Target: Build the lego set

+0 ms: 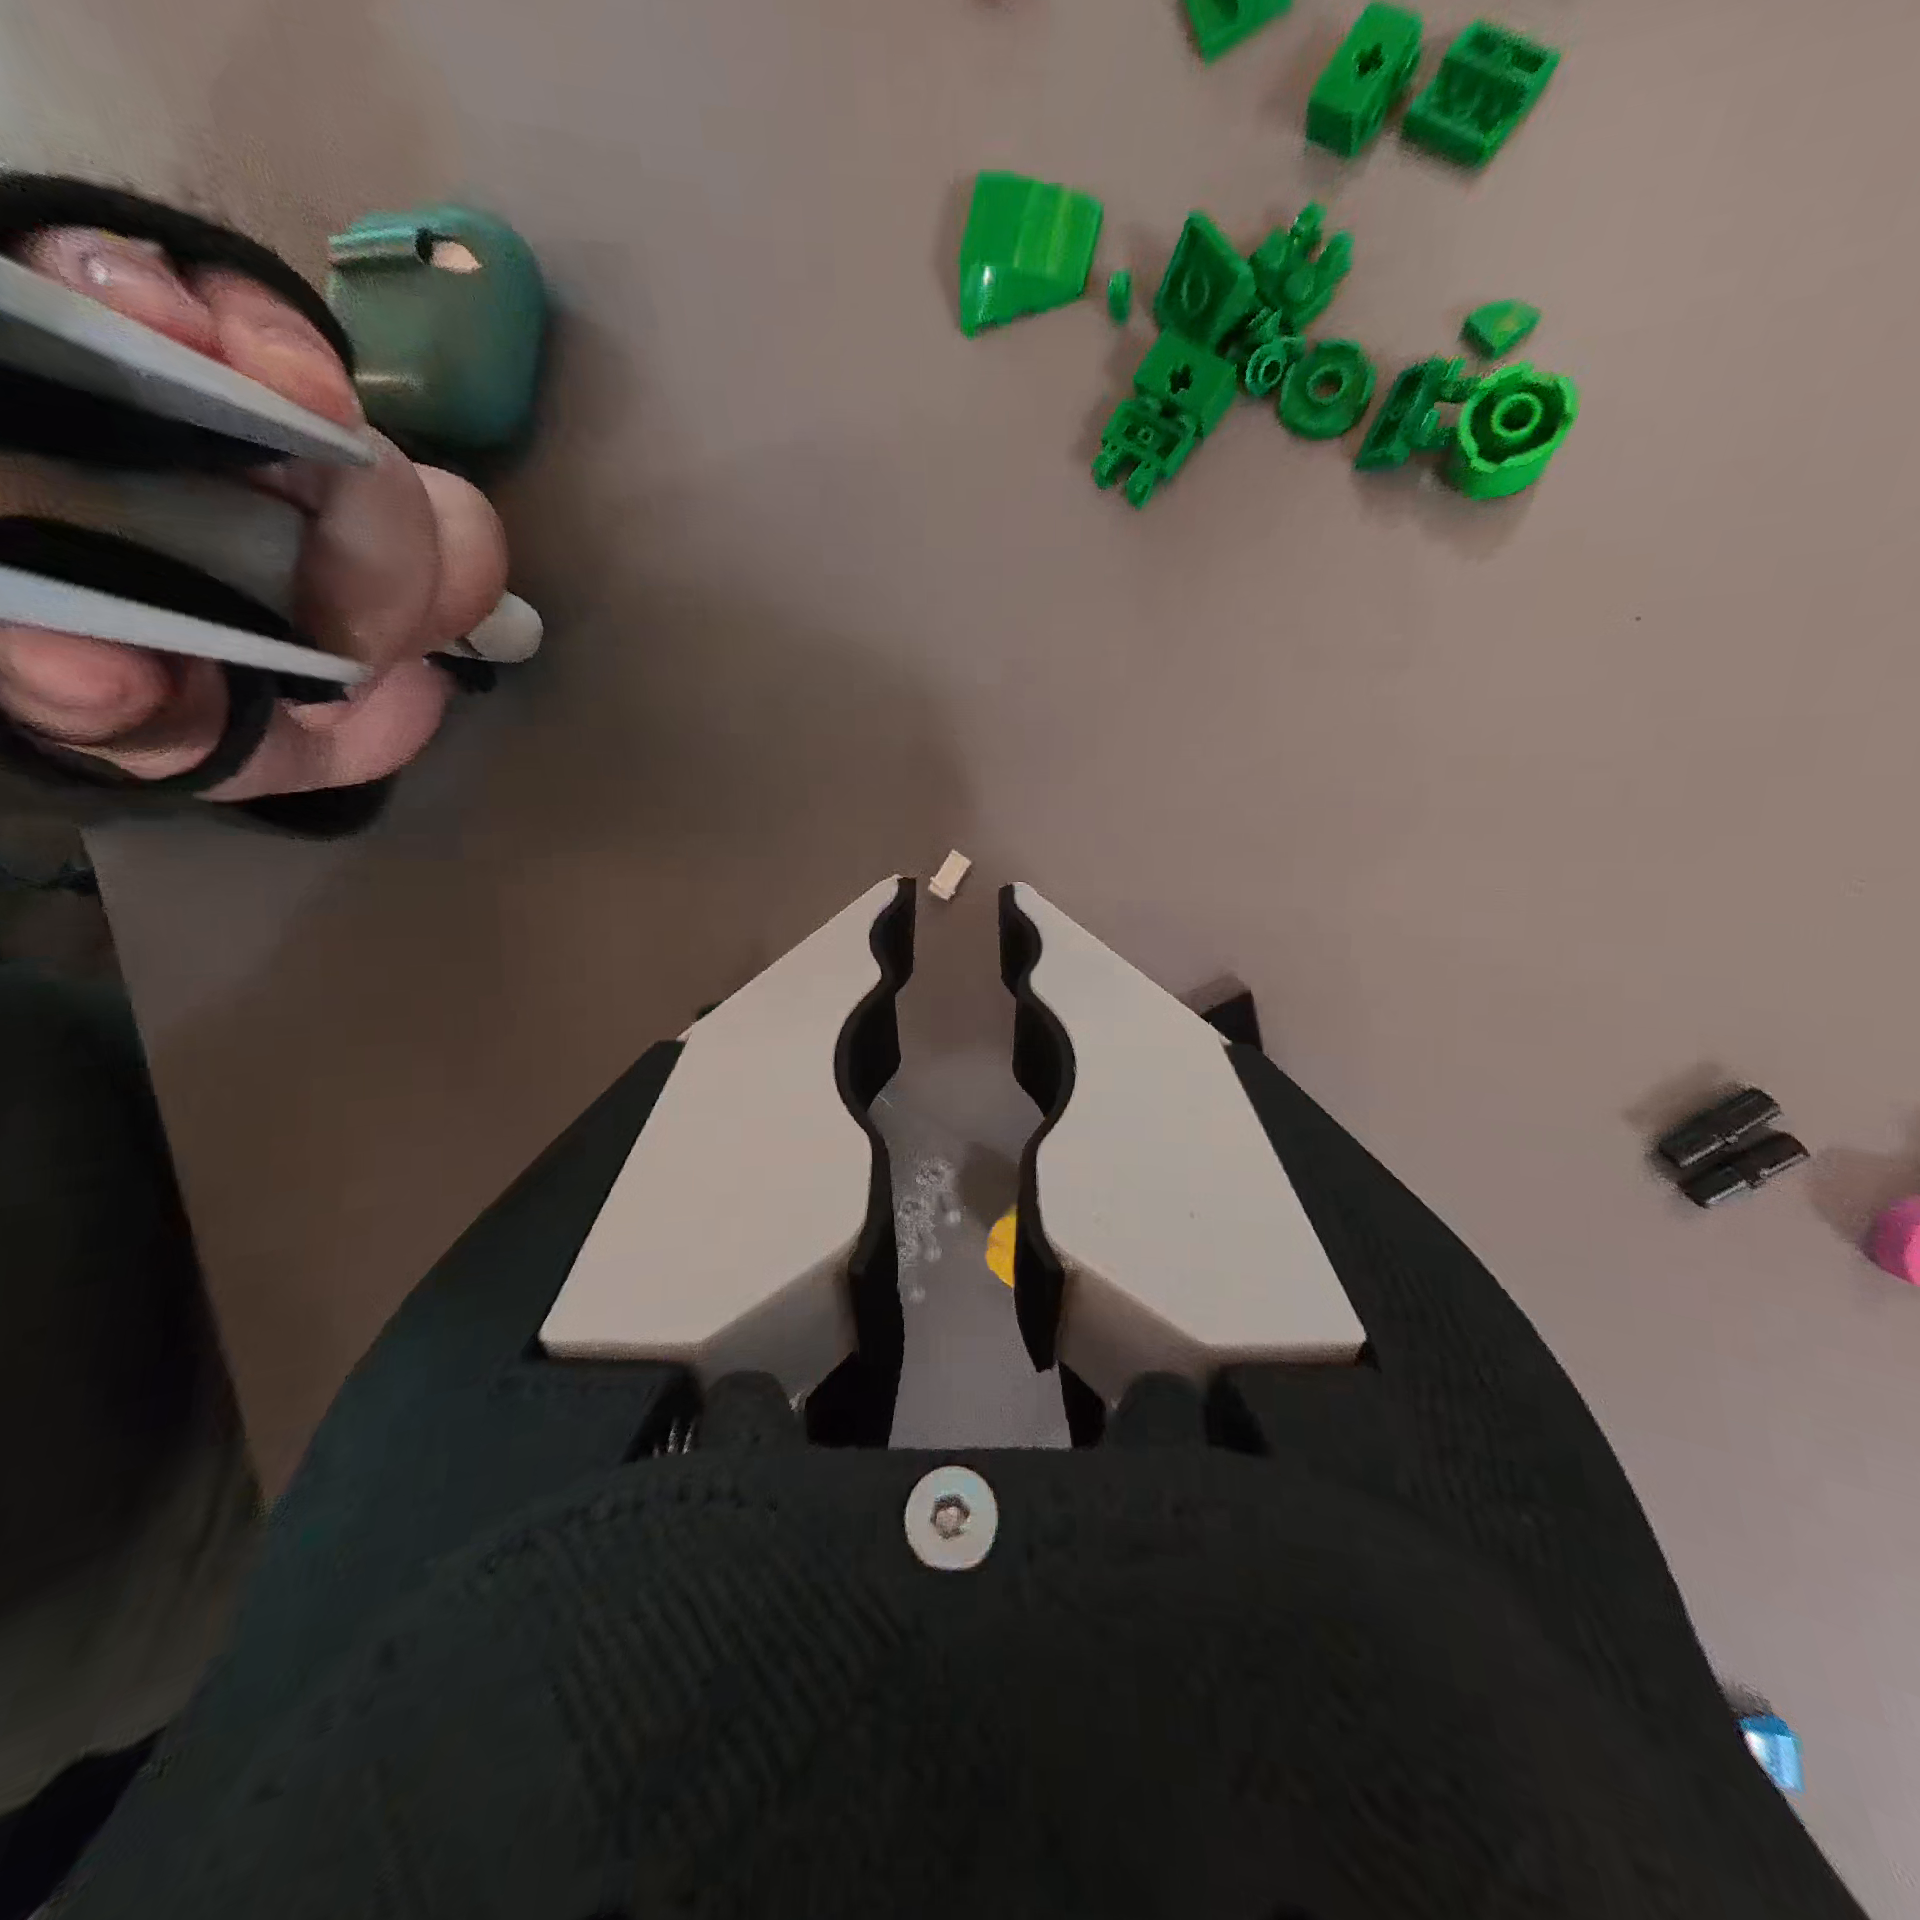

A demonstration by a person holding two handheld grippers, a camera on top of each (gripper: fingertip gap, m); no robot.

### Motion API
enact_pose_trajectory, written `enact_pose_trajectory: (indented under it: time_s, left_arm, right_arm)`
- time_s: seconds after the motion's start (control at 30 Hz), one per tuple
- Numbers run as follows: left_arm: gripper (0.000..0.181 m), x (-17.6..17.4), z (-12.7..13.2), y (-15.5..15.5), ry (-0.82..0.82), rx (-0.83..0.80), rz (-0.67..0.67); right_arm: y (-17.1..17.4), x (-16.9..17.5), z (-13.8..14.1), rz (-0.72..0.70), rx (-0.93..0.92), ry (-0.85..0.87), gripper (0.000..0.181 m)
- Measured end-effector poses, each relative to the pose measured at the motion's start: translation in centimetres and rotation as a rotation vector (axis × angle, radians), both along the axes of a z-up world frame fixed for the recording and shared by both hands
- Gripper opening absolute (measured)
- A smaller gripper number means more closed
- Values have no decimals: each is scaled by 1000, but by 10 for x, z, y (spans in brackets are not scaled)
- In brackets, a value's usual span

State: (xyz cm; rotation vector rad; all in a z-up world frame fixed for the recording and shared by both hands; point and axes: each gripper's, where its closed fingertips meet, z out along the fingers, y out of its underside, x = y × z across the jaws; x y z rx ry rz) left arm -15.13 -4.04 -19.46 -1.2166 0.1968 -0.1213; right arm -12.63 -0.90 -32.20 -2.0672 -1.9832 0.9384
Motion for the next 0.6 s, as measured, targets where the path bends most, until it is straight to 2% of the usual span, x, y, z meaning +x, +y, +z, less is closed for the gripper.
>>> enact_pose_trajectory:
  time_s: [0.13, 0.33, 0.47, 0.6]
  left_arm:
    - [5, -3, 4, -3, -4, 27, 14]
    - [5, -7, 11, -8, -7, 65, 36]
    - [5, -12, 12, -8, -18, 62, 42]
    - [5, -13, 13, -9, -8, 67, 42]
  right_arm:
    - [1, 3, -5, 3, 142, -17, 13]
    - [-13, 0, -14, -8, 184, -46, 15]
    - [-8, -7, -16, -90, 217, -66, 12]
    - [-6, -3, -17, -47, 264, -89, 5]
